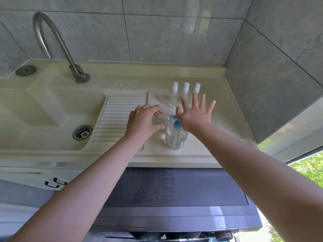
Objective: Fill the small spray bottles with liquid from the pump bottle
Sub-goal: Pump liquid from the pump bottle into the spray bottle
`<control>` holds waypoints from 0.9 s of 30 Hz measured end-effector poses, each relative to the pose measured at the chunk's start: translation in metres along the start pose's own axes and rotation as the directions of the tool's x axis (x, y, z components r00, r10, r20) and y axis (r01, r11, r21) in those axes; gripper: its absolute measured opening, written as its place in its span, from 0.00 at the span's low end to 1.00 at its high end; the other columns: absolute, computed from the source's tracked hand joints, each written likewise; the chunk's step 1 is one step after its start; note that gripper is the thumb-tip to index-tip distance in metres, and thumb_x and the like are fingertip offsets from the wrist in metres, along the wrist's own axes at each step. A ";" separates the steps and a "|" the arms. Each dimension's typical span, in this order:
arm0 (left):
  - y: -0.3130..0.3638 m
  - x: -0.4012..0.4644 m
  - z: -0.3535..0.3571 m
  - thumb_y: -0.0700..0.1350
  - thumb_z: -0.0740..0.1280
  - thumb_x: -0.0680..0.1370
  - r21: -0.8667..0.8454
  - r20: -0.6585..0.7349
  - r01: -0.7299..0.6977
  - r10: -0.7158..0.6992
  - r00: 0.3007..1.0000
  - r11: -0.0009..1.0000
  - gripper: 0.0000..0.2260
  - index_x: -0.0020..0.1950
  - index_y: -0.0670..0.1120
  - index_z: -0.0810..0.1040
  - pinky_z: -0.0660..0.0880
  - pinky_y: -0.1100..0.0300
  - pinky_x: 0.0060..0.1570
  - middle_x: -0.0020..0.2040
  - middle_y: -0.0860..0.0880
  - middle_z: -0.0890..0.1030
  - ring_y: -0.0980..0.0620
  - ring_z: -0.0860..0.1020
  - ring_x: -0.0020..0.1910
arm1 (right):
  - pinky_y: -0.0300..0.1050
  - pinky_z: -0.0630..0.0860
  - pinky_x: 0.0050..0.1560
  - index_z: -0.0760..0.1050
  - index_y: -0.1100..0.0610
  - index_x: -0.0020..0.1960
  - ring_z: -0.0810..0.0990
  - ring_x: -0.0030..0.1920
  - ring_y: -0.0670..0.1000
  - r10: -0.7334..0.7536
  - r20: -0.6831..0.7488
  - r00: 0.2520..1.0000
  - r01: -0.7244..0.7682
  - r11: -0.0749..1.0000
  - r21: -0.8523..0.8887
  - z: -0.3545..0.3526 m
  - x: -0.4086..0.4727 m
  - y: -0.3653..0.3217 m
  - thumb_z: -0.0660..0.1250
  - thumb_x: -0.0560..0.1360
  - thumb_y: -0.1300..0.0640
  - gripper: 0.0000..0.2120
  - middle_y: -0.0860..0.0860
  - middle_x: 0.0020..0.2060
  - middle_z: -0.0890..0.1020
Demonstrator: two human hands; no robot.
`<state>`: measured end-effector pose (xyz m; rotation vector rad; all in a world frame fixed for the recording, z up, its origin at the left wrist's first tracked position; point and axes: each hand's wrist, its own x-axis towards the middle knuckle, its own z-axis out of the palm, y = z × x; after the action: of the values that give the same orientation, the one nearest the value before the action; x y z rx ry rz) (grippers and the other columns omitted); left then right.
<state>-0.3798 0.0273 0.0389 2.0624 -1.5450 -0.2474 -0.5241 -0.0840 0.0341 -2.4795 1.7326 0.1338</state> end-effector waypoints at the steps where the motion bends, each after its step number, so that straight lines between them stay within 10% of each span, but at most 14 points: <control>1: 0.000 0.000 0.000 0.51 0.80 0.65 0.002 -0.002 0.001 -0.001 1.000 1.000 0.19 0.53 0.58 0.80 0.72 0.53 0.54 0.48 0.58 0.79 0.50 0.76 0.51 | 0.72 0.33 0.72 0.43 0.42 0.81 0.35 0.79 0.63 0.010 0.030 0.999 -0.011 1.000 0.024 0.003 -0.001 -0.001 0.39 0.82 0.42 0.27 0.55 0.80 0.39; 27: -0.007 -0.004 0.005 0.47 0.81 0.65 -0.089 -0.015 -0.011 0.009 1.000 0.996 0.19 0.52 0.56 0.81 0.77 0.52 0.52 0.46 0.56 0.77 0.54 0.78 0.48 | 0.70 0.33 0.73 0.46 0.42 0.81 0.37 0.79 0.62 -0.018 0.060 0.998 0.011 0.994 0.104 0.012 -0.008 -0.001 0.38 0.82 0.41 0.27 0.55 0.80 0.40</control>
<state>-0.3774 0.0310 0.0300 1.9827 -1.5079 -0.2917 -0.5260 -0.0749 0.0236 -2.3883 1.6535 0.1132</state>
